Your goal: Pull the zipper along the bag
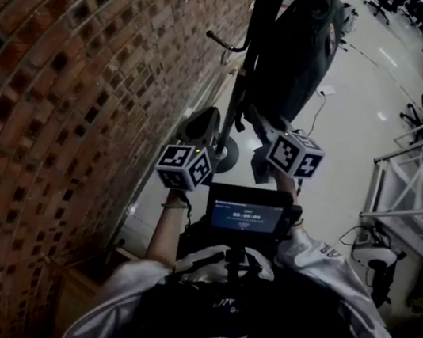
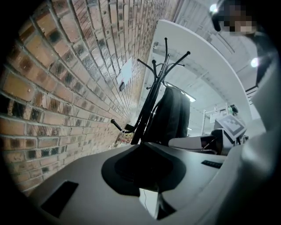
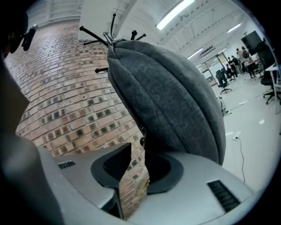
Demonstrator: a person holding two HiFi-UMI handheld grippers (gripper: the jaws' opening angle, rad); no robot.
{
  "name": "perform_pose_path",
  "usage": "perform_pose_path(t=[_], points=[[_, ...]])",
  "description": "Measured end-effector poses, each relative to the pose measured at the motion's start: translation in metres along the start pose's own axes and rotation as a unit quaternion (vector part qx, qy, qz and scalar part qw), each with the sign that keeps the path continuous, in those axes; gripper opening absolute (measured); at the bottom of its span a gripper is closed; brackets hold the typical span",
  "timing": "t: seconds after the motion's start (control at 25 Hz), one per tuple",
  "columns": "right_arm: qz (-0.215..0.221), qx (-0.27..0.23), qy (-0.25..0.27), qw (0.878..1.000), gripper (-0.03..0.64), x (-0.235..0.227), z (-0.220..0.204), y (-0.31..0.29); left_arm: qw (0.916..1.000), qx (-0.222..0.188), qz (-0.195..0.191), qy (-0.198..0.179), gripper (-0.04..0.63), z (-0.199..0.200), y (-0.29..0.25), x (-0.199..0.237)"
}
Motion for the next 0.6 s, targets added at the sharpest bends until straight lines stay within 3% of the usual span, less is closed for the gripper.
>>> perform_pose_path(t=[0.08, 0.24, 0.44, 0.6], points=[[-0.025, -0.014, -0.018, 0.999, 0.069, -0.001, 0.005, -0.001, 1.0, -0.003, 0.002, 0.0, 0.023, 0.002, 0.002, 0.002], [-0.041, -0.006, -0.109, 0.993, 0.067, -0.005, 0.005, -0.005, 0.9998, -0.015, 0.008, 0.005, 0.023, 0.007, 0.007, 0.008], [-0.069, -0.012, -0.073, 0.995, 0.067, -0.004, 0.001, -0.01, 0.9997, -0.019, 0.013, 0.011, 0.023, 0.007, 0.01, 0.01], [-0.036, -0.042, -0.086, 0.995, 0.067, 0.002, 0.01, 0.0, 0.9997, -0.02, 0.011, 0.008, 0.023, 0.007, 0.009, 0.01]])
Point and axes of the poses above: the fingertips, and each gripper's own axes: y backward along the fingers, x to its left, z out of its top, the point moved 3 cm from there along y, backward along the fingers, and after that the axes turned 14 degrees about -z, right-handed, at the moved point
